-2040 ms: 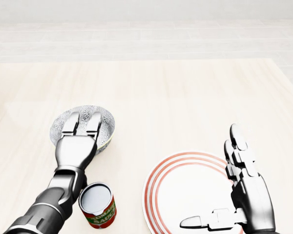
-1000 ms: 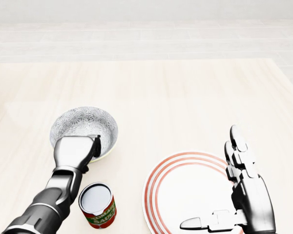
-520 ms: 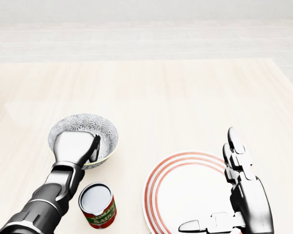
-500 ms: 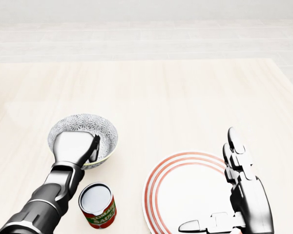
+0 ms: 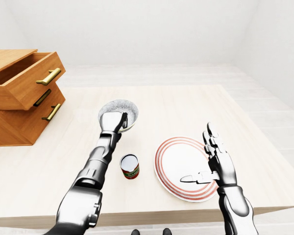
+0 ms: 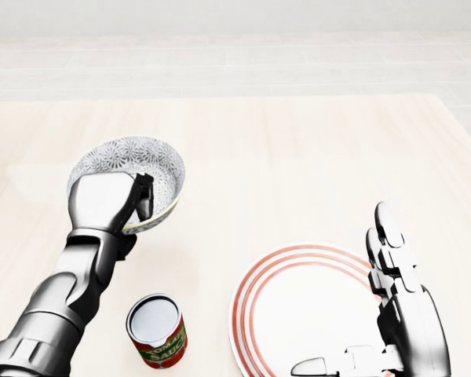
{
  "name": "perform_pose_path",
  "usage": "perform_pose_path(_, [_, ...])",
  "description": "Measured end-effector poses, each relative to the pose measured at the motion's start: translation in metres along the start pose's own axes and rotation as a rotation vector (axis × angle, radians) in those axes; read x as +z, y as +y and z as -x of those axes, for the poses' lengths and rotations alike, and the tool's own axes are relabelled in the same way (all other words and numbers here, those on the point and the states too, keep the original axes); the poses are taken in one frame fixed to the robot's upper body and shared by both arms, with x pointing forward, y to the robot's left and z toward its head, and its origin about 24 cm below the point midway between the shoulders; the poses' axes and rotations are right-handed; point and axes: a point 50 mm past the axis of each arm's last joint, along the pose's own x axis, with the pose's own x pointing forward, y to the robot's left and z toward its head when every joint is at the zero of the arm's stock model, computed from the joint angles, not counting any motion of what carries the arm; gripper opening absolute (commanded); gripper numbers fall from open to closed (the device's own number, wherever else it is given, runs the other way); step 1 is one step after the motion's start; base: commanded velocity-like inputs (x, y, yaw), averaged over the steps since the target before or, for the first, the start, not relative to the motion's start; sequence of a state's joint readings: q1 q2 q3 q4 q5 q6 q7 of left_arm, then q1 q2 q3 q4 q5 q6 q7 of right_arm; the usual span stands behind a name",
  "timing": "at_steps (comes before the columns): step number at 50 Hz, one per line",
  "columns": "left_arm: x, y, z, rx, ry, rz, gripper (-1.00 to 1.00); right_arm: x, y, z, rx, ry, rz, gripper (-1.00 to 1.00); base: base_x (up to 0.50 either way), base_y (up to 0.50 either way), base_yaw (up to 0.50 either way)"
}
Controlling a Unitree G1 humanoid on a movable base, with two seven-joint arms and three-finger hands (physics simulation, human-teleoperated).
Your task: Put the bowl on the plate.
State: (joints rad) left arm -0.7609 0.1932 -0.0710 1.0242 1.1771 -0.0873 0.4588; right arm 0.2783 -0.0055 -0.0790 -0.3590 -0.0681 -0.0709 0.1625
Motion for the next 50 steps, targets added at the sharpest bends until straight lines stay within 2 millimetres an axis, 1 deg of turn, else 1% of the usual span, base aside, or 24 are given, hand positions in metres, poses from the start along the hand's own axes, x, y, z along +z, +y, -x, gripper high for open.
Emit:
perform_pose_path(10, [0.01, 0.024, 0.004, 0.052, -0.048, 0.054, -1.0, 0.007, -0.001, 0.006, -0.008, -0.02, 0.002, 1.0, 0.0, 0.0, 0.0])
perform_pose_path(19, [0.024, 0.04, 0.018, 0.07, -0.102, 0.081, -1.0, 0.015, -0.002, 0.014, -0.014, -0.042, 0.006, 1.0, 0.0, 0.0, 0.0])
perform_pose_path(36, [0.051, 0.053, 0.037, 0.074, -0.183, 0.108, -1.0, 0.028, -0.008, 0.03, -0.031, -0.072, 0.008, 1.0, 0.0, 0.0, 0.0])
perform_pose_path(50, [0.078, 0.06, 0.054, 0.072, -0.256, 0.126, -1.0, 0.035, -0.013, 0.041, -0.047, -0.081, 0.007, 1.0, 0.0, 0.0, 0.0])
